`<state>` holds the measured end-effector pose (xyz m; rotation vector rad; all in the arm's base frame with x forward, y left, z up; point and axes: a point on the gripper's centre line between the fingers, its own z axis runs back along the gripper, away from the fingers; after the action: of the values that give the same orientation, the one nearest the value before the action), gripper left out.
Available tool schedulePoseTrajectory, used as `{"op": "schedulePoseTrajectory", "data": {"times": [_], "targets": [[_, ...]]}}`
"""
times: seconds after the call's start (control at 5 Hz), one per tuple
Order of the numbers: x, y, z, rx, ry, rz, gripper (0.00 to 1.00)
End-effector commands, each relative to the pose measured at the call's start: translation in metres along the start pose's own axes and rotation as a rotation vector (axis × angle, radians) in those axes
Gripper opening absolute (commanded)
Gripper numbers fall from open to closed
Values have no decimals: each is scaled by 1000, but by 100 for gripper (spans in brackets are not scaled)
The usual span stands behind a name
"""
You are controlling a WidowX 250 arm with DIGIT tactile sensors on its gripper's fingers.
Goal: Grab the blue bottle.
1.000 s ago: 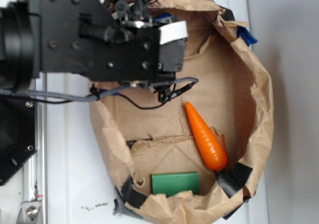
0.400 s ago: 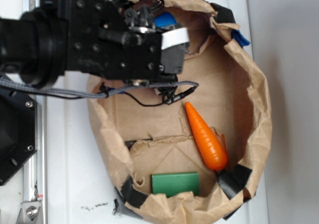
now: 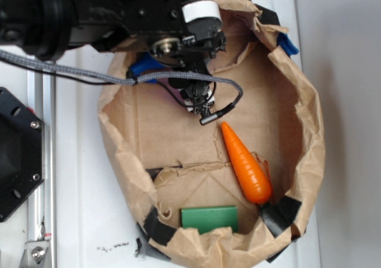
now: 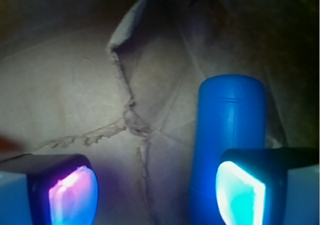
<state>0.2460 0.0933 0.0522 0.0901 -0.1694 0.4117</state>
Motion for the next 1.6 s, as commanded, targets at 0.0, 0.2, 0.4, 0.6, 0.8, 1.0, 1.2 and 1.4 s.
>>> {"op": "schedulePoseTrajectory", "data": {"times": [0.0,0.2,0.4,0.6,0.8,1.0,1.2,1.4], "targets": [[5,8,13,-21,-23,-3,100],[10,16,21,38,-40,72,100],[9,30,24,131,-6,173,100],[9,30,25,112,6,125,100],[9,30,25,112,6,125,100],[9,30,25,112,6,125,100],[9,30,25,112,6,125,100],[11,32,19,112,0,118,100]]}}
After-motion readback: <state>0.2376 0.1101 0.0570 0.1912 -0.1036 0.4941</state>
